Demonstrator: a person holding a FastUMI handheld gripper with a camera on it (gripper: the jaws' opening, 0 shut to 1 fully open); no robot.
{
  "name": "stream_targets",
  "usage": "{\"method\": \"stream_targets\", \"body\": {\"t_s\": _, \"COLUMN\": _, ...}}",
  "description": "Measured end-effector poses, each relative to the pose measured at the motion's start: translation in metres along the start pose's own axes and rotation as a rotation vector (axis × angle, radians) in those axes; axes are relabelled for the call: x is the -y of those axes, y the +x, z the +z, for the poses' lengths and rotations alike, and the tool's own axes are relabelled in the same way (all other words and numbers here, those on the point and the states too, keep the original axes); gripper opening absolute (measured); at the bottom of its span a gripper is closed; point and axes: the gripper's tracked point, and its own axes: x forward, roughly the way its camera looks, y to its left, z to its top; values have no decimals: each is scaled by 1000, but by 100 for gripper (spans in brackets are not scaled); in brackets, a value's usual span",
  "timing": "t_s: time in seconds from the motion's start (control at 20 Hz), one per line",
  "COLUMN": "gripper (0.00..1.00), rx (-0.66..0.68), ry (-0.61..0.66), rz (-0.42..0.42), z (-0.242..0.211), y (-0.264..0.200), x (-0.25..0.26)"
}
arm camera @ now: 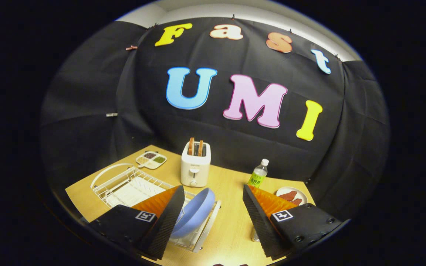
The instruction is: Take the plate from the dish rack, then take the spoon from the basket and place it into the plate.
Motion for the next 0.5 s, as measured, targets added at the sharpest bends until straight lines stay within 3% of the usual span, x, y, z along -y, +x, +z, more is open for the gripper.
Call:
{"method": "stream_targets", "body": {"t_s": 0.35, "gripper": 92, "rx": -249, "ry": -11, "rz": -18, "z": -63, "y": 59, "x": -8}}
{"method": "stream_targets", "body": {"t_s": 0.5, "gripper": 67, "rx": -331, "ry": 43, "rz": -18, "z": -81, "y": 72, "x": -15}}
